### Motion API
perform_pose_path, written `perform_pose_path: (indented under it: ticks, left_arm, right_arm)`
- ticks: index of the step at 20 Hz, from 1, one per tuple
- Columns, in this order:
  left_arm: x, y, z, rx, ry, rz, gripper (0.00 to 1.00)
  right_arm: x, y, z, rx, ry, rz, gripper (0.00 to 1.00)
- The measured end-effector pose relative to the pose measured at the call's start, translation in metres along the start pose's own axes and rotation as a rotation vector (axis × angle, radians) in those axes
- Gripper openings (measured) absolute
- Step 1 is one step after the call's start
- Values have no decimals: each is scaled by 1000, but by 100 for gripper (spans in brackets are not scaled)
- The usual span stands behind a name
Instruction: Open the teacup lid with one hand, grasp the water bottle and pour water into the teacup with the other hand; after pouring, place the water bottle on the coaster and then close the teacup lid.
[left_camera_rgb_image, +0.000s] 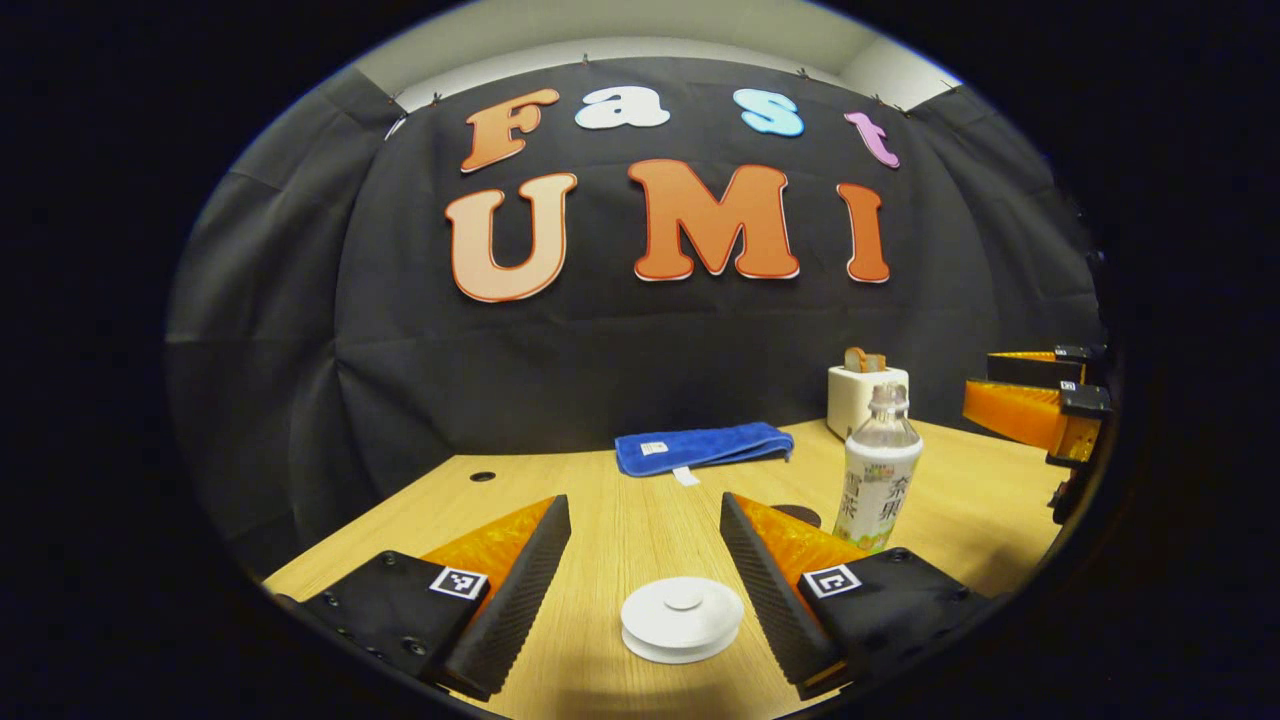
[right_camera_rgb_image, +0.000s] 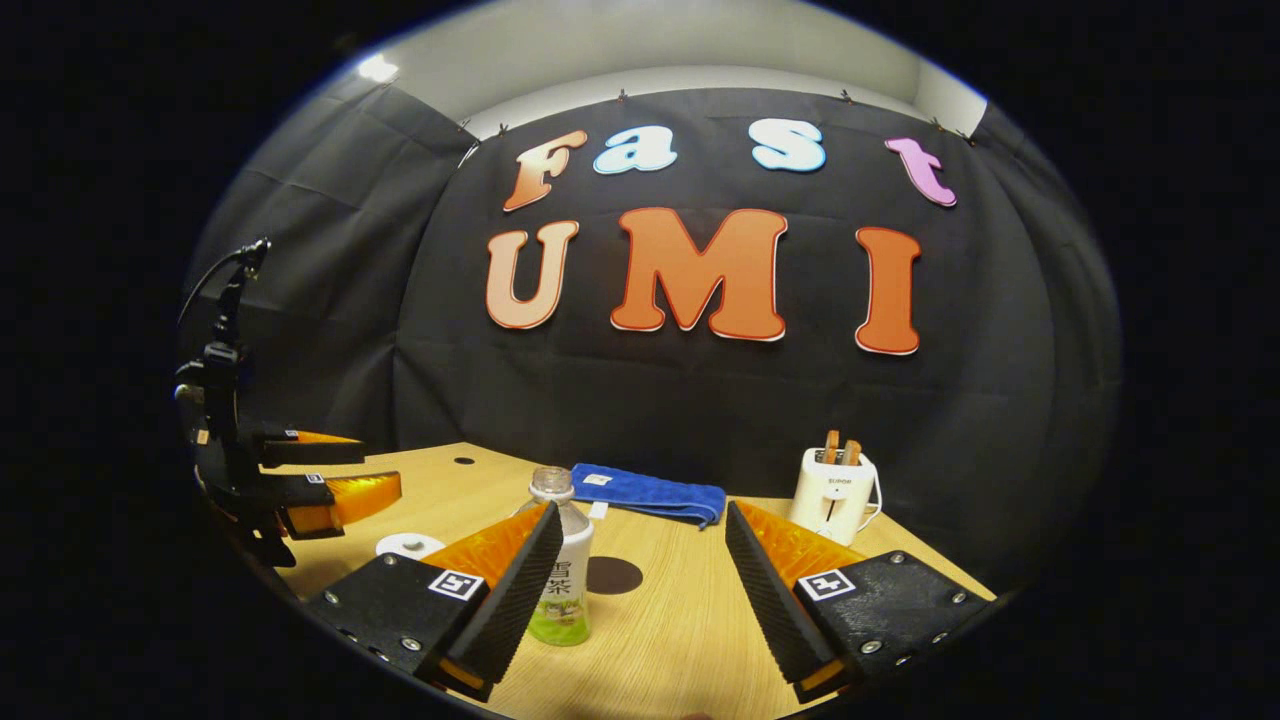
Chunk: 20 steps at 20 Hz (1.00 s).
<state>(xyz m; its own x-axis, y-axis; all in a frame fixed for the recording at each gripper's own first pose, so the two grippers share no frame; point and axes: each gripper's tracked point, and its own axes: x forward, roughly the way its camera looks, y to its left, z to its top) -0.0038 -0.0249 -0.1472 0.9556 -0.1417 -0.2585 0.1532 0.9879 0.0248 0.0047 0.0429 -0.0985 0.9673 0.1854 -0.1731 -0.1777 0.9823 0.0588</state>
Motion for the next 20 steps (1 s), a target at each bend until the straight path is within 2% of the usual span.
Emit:
perform_pose_path:
  ticks: [1, 2, 6, 7, 9, 10, 11, 12, 13, 16, 17, 18, 20]
  left_arm:
    - [1, -1, -8, 6, 16, -9, 96]
    - [2, -4, -16, 11, 34, -19, 99]
    - [10, -16, -42, 8, 104, -64, 99]
    - [13, -18, -47, 3, 120, -67, 96]
    - [18, -18, -55, -5, 139, -64, 99]
    - [20, -18, -59, -6, 151, -62, 95]
    - [23, -17, -64, -11, 162, -58, 98]
    - [24, -17, -67, -14, 174, -58, 94]
    - [27, -17, -70, -17, 178, -57, 85]
    - [30, -20, -73, -16, 196, -61, 78]
    - [30, -21, -74, -16, 190, -67, 68]
    - [31, -20, -74, -8, 191, -62, 65]
    - [34, -25, -74, -4, 197, -72, 52]
  right_arm:
    - [1, 1, -5, 7, 10, 11, 98]
    - [2, 2, -9, 12, 20, 18, 99]
    - [3, 6, -20, 7, 42, 38, 98]
    - [3, 7, -23, 4, 46, 43, 98]
    - [4, 8, -27, 3, 55, 51, 98]
    - [4, 9, -30, 3, 60, 55, 98]
    - [4, 8, -33, 2, 67, 56, 98]
    - [4, 8, -36, 3, 73, 57, 99]
    - [5, 7, -38, 3, 78, 56, 99]
    - [5, 4, -41, 12, 84, 55, 99]
    - [6, 4, -43, 13, 85, 54, 99]
    - [6, 3, -44, 14, 87, 53, 99]
    - [7, 3, -45, 10, 92, 52, 99]
